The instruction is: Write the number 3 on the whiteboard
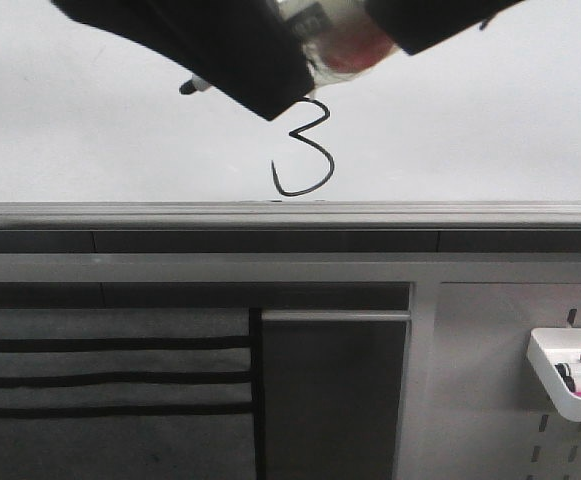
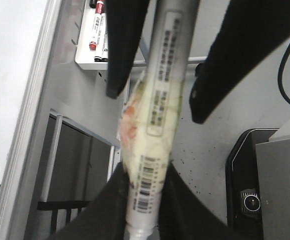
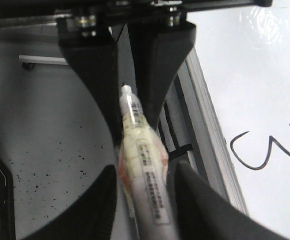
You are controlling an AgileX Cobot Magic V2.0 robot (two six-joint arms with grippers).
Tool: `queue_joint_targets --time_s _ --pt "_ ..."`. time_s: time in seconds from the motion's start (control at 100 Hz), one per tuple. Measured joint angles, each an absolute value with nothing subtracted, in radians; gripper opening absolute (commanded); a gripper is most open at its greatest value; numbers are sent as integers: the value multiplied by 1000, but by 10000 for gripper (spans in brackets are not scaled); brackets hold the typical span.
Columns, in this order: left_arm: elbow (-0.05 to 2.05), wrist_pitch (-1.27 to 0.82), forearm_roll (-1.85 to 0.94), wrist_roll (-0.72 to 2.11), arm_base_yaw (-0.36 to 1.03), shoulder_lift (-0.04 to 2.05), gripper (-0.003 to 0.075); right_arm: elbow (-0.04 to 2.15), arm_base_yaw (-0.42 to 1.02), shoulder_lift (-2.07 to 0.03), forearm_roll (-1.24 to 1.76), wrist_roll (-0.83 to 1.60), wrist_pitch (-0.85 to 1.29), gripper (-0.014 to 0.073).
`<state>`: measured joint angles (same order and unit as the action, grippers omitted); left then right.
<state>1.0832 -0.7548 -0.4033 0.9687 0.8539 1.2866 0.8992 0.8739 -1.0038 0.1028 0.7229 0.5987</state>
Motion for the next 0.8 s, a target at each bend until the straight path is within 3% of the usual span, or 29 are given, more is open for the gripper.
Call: queue_joint_targets --time_s 0.31,0.61,0.8 --pt "1083 -751 -415 943 780 1287 -18 899 767 -974 103 681 622 282" --pt "1028 -635 -415 774 515 1287 -18 899 505 -808 106 582 830 278" --pt "983 -480 -432 676 349 1296 -18 899 447 -729 106 575 904 278"
